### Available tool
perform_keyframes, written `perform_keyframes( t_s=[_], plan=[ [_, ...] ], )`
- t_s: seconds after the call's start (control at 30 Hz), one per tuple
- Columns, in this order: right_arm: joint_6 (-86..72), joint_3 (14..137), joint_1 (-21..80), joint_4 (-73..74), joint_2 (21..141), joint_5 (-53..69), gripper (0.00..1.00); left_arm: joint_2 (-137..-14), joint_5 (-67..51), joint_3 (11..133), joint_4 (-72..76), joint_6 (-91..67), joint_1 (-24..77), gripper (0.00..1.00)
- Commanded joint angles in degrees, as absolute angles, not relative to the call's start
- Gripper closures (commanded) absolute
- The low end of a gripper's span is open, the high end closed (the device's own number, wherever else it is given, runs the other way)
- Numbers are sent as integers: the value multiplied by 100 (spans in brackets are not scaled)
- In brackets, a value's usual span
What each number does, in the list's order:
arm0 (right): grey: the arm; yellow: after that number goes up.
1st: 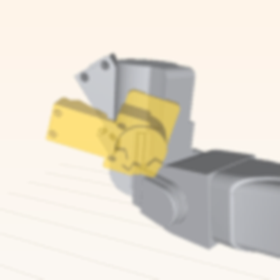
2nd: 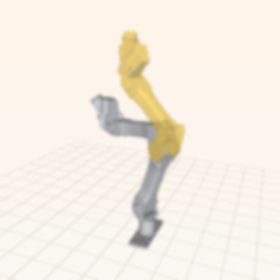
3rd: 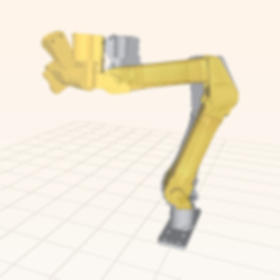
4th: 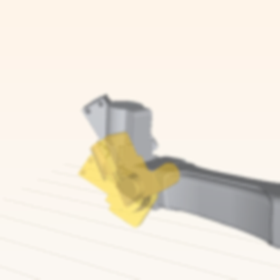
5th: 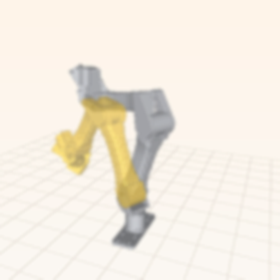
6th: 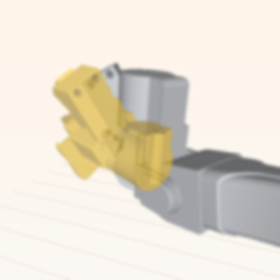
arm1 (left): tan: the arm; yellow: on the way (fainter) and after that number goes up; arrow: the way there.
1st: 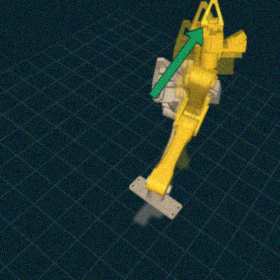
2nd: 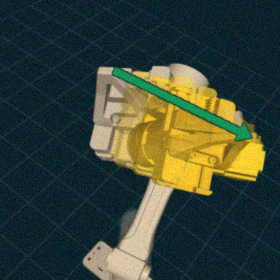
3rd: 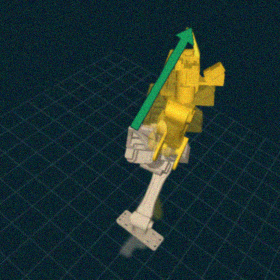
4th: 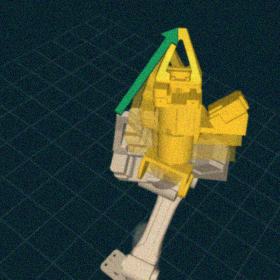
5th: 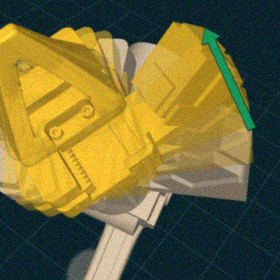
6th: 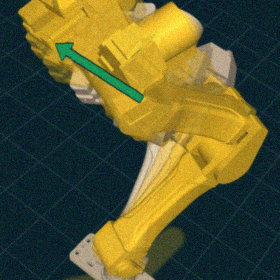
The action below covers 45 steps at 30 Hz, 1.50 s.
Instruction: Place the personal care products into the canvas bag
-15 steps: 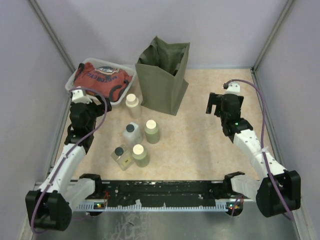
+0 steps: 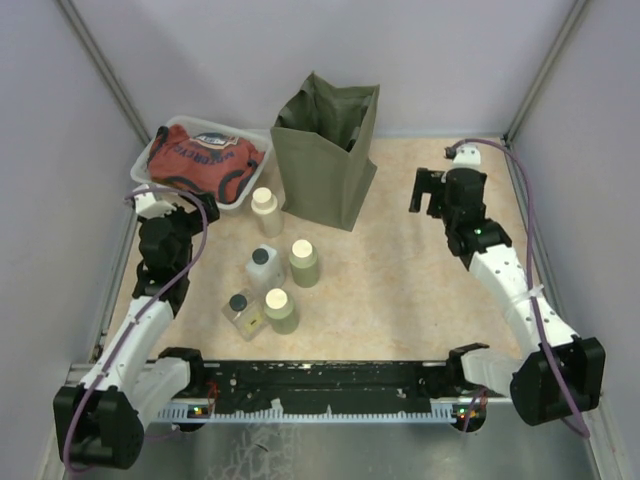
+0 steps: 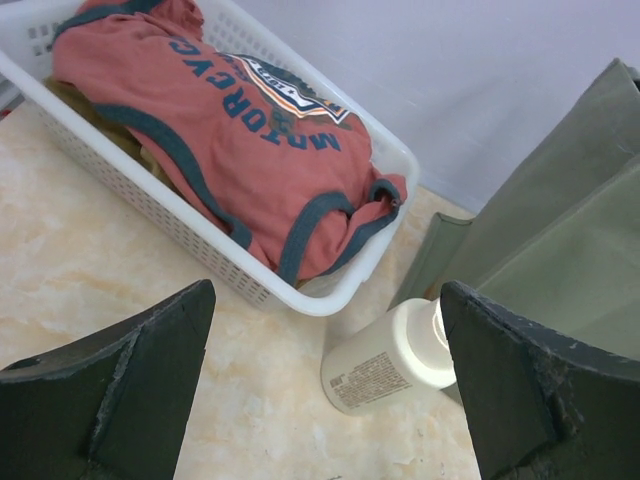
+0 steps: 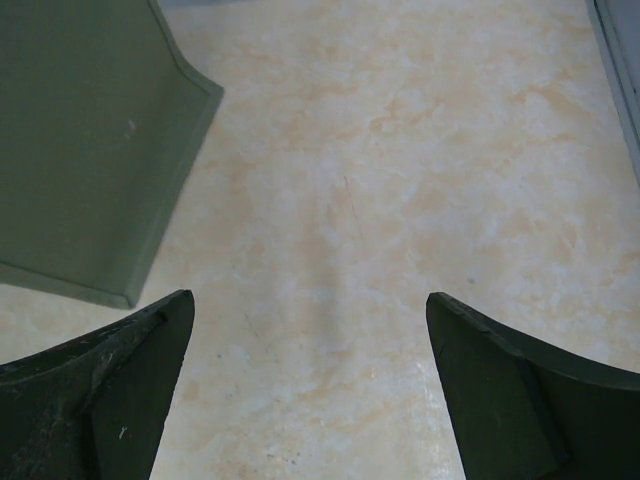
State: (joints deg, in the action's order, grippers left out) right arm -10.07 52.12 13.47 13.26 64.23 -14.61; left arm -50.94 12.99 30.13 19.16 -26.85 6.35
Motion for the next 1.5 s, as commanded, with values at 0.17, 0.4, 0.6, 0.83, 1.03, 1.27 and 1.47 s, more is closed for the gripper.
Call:
perform_keyframes(
  t_s=[0.17, 0.4, 0.6, 0.83, 1.03, 1.27, 1.47],
  plan=[
    [-867, 7393, 1595, 1693, 7231, -819, 1, -5730, 98, 3986, 2105, -1943, 650, 0],
    [-1299, 8279, 1624, 1126, 8026, -86, 1, -6035, 95, 4512, 1781, -1566, 692, 0],
    [-1826, 8805, 1820, 364, 8889, 318, 1, -5897, 286, 4318, 1875, -1565, 686, 0],
    [-1905, 9691, 2284, 138, 10070, 268, 1, -5754, 504, 4256, 1863, -1386, 687, 0],
    [-1641, 10334, 2504, 646, 10737, -269, 1, -5769, 555, 4221, 1870, -1344, 687, 0],
    [-879, 10441, 2758, 1268, 10812, -1308, 11, -5839, 487, 4227, 1916, -1332, 686, 0],
    [-684, 10300, 2760, 1941, 10693, -1750, 9, -5874, 463, 4209, 1907, -1299, 691, 0]
  ],
)
